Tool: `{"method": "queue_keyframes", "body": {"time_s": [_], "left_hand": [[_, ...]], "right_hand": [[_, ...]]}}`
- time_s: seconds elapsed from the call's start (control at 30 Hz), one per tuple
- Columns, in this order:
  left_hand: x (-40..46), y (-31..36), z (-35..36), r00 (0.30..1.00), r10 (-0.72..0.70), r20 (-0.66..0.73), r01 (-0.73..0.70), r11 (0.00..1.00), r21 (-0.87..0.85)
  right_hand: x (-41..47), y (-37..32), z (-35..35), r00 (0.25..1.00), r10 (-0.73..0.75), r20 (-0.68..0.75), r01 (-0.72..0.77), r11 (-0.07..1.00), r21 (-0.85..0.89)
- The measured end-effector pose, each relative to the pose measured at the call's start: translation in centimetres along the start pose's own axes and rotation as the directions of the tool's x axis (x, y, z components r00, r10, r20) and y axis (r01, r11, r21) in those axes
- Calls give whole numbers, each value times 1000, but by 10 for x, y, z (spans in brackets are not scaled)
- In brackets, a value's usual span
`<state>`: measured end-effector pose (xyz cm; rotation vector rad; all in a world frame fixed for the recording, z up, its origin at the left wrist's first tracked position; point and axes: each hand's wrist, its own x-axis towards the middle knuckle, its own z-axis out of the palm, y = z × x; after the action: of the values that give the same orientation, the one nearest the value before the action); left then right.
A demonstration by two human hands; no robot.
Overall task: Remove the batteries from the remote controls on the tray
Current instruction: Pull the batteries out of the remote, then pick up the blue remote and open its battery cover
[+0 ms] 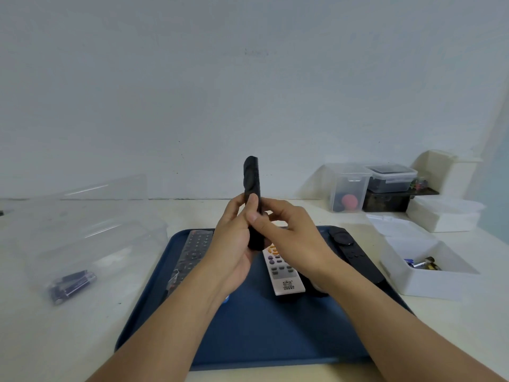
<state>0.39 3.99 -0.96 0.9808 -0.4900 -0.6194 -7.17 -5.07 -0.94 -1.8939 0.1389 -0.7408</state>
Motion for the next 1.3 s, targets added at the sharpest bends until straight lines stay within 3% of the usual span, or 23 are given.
{"method": "queue_keyframes", "body": {"time_s": [0.13, 0.23, 0.43, 0.83, 0.93, 1.0, 1.07, 1.13, 1.3], "left_hand": [[-3, 9, -2, 962, -271, 44, 275, 945, -178], [-7, 9, -2, 907, -380, 182, 409, 898, -161], [-9, 10, 0, 893, -379, 243, 421, 895, -150], [-8, 10, -2, 868, -427, 252, 477, 859, -186], [-6, 11, -2, 906, -394, 151, 402, 915, -24], [-4, 11, -5, 961, -276, 24, 258, 922, 288], [-5, 12, -5, 985, -166, -45, 162, 806, 570], [-7, 14, -6, 987, -143, -67, 147, 673, 725], [-11, 23, -16, 966, -251, -64, 184, 489, 853]], "right_hand": [[2, 4, -19, 981, 56, 183, -41, 996, -85], [1, 5, -25, 958, 22, 285, 14, 992, -122], [1, 6, -22, 961, -54, 271, 53, 999, 13], [4, 3, -24, 990, -64, 124, 77, 992, -103], [5, 7, -25, 979, 4, 206, 28, 988, -152], [5, 9, -23, 961, 49, 272, 14, 974, -227], [4, 12, -21, 948, 84, 308, 15, 952, -306], [2, 14, -18, 941, 119, 316, 3, 932, -361], [0, 12, -11, 907, 214, 363, 30, 827, -561]]}}
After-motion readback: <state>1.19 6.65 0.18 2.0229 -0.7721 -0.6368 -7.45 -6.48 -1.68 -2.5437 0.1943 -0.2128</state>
